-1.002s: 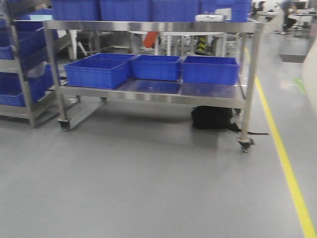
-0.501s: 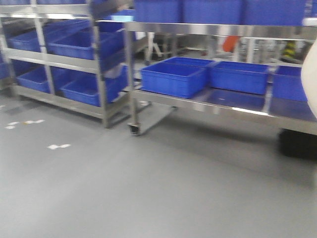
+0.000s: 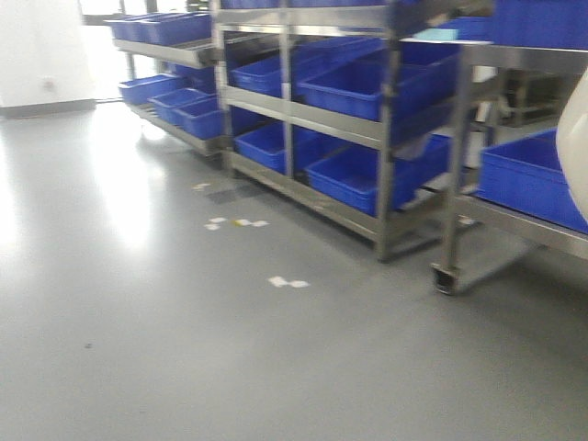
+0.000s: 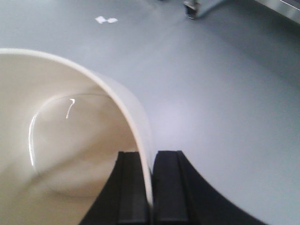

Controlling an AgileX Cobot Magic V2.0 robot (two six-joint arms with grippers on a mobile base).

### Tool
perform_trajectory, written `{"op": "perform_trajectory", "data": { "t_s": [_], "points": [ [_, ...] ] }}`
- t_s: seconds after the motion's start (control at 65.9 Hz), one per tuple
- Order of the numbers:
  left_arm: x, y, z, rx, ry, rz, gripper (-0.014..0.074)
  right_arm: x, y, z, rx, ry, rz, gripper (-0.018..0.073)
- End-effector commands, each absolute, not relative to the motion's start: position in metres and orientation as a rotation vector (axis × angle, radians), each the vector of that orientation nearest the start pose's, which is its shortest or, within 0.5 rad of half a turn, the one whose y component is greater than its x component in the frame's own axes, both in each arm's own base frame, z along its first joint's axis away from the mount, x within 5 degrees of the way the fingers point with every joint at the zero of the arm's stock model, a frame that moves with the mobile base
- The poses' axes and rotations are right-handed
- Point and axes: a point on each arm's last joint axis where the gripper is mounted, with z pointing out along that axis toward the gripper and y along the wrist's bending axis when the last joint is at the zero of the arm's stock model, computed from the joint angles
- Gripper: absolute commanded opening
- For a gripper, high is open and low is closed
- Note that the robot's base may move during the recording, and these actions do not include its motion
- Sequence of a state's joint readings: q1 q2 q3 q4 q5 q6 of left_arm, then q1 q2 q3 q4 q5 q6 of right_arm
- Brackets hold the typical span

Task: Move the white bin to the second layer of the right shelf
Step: 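Drive the base across the room toward the blue-crate shelf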

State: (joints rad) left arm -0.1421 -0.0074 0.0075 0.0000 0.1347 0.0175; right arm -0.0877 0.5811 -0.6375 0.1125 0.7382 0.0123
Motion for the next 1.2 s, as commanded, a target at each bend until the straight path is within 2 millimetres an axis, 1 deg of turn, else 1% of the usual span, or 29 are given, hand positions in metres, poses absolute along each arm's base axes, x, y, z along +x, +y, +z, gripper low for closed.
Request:
{"op": "perform_trajectory", "data": {
  "t_s": [0.0,1.184],
  "points": [
    [0.056,-0.0082,0.1951,0.123,1.549,-0.105,0.0085,0.1084,-0.003,0.3341,0.166,2.041,0.094,0.0048],
    [0.056,-0.0082,0.1951,0.123,1.549,-0.105,0.0085,0.1084,-0.003,0.3341,0.166,2.041,0.094,0.0048]
  ]
}}
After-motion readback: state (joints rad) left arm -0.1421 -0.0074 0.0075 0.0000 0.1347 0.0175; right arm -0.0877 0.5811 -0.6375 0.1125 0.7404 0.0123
